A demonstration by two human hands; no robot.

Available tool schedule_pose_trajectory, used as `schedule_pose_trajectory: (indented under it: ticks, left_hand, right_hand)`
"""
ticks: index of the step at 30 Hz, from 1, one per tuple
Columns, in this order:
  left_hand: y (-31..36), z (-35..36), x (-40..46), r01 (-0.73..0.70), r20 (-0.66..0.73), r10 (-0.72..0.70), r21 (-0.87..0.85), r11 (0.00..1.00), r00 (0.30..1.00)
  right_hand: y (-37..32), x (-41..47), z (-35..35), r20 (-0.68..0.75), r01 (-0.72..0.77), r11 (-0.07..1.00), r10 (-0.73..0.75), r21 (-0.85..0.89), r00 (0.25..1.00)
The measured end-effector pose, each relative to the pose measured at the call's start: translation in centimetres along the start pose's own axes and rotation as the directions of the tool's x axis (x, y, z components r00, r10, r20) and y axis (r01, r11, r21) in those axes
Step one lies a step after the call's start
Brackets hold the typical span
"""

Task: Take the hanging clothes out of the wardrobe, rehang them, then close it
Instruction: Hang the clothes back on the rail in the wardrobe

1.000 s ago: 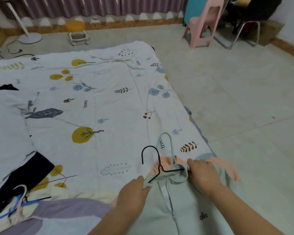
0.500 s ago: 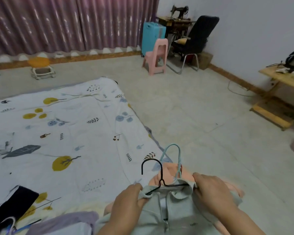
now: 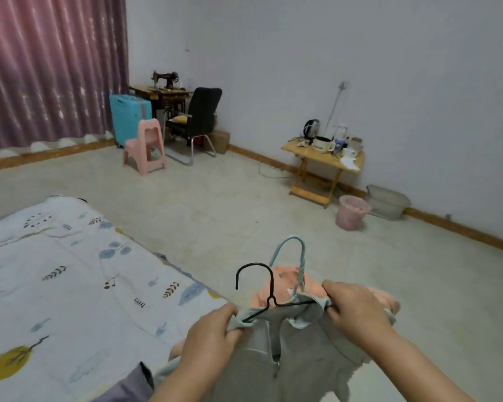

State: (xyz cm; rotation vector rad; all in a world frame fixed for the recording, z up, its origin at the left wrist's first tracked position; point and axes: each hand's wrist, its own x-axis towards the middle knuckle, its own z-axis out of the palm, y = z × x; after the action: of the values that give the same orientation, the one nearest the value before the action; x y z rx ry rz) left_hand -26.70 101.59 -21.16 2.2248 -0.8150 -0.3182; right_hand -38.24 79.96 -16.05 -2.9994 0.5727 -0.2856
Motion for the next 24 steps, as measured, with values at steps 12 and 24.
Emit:
schedule_pose_trajectory:
  ticks: [12, 24]
  left_hand:
    - [14.7, 4.2, -4.3, -0.328, 0.022, 0.333, -0.126, 0.936, 0.943]
    - [27.2, 9.6, -10.2, -0.657, 0.099, 0.666, -0.109, 0.746, 0.74]
  right_hand:
    - [7.0, -16.2, -11.4, -0.2, -0.351, 0.928, 0.323, -0.123, 0.925]
    - [11.2, -31.8, -18.4, -0.327, -0.611, 0.791, 0.575, -0.011, 0.75]
